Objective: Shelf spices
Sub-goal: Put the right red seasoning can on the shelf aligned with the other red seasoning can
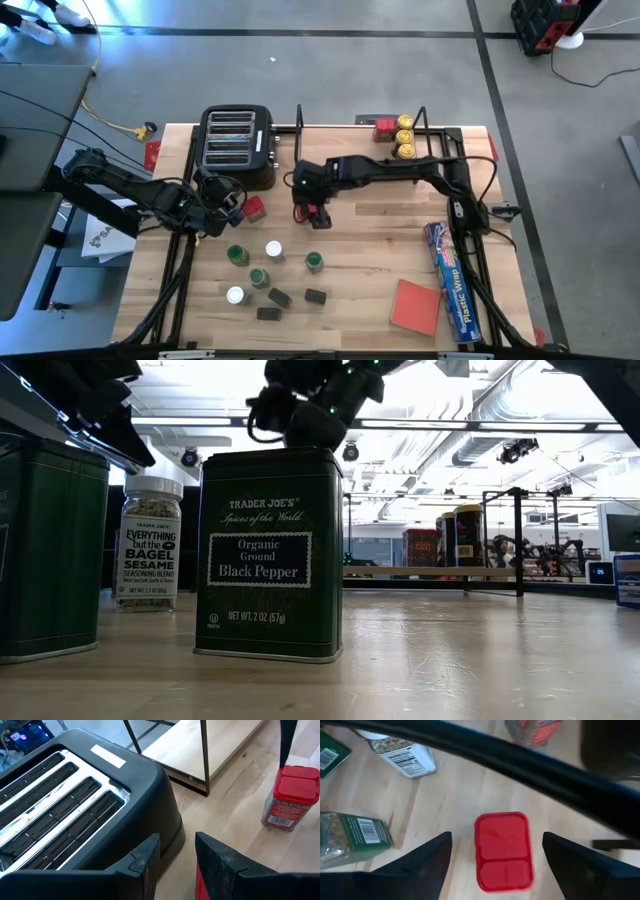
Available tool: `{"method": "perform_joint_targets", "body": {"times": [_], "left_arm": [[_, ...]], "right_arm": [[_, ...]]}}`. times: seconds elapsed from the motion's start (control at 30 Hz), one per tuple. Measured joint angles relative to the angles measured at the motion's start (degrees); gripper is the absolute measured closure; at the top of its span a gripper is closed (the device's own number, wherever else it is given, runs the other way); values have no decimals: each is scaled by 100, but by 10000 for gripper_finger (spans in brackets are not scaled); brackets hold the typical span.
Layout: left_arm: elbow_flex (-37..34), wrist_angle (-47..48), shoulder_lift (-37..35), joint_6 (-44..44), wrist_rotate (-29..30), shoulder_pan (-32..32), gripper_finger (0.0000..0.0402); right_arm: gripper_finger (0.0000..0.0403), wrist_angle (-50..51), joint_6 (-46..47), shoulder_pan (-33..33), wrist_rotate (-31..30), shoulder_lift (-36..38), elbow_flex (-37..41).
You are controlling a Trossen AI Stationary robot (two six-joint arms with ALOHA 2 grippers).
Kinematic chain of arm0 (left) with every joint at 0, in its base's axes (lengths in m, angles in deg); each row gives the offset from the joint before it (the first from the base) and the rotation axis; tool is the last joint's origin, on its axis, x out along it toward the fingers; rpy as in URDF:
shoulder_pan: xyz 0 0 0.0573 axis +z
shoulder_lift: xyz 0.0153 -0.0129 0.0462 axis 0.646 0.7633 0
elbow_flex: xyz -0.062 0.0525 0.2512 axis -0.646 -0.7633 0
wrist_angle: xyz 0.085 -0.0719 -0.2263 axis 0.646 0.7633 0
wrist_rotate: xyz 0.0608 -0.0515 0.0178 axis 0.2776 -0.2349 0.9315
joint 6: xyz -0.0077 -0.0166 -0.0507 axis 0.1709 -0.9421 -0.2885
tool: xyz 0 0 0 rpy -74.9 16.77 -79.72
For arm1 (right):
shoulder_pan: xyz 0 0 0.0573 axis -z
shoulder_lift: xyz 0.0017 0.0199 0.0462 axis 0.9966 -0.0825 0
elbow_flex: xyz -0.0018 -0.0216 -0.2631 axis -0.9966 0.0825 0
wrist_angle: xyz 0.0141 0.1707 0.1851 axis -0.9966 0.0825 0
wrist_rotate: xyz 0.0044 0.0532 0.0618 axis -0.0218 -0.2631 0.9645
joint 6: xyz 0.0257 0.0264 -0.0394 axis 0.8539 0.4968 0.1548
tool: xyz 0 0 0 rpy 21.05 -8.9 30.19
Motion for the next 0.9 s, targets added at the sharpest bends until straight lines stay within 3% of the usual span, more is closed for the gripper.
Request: {"method": "perform_joint_targets", "body": {"times": [0.2,0.43,0.57,0.7,0.9], "left_arm": [[0,-9,1,0,7,0,282],[0,-4,1,-2,-15,0,282],[0,-7,1,-2,-17,0,282],[0,-6,1,-7,-27,0,282],[0,-19,1,-7,-32,0,282]], "right_arm": [[80,-118,-99,-112,-528,-309,0],[85,-29,-95,-133,-605,-564,-2],[123,67,-81,-131,-614,-607,-2],[199,205,36,-137,-650,-534,-1],[202,1028,-23,-88,-860,157,-59]]}}
